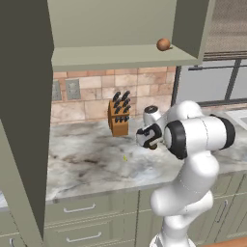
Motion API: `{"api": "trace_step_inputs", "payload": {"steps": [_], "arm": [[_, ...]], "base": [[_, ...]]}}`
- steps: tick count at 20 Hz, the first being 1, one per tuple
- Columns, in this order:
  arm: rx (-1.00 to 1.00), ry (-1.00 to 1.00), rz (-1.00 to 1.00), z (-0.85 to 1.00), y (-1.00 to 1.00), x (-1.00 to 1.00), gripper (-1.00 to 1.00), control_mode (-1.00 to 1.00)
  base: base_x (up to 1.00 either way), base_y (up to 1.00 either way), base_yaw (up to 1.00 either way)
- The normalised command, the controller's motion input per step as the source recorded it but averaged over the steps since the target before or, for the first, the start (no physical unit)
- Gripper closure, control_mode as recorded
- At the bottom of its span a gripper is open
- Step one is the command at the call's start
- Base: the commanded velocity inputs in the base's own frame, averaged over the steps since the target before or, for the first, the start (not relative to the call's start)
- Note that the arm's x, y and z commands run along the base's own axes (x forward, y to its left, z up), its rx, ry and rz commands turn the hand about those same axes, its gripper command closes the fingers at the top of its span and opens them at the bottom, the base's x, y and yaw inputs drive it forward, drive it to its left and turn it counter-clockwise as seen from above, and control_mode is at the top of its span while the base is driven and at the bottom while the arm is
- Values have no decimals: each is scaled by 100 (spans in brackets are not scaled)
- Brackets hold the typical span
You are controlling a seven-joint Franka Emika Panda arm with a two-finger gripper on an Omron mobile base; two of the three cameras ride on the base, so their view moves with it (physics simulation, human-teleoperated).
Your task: Pick the kiwi, lemon wedge, onion from the counter and place them in the cabinet. Then close the cabinet.
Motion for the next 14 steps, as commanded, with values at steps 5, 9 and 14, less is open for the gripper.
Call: {"api": "trace_step_inputs", "payload": {"steps": [5,9,14], "arm": [[0,0,6,-27,0,18,-100,-100],[1,3,6,-56,0,12,-100,-100],[1,3,6,-53,0,2,100,-100]], "base": [[0,0,0],[0,0,0],[0,0,0]]}}
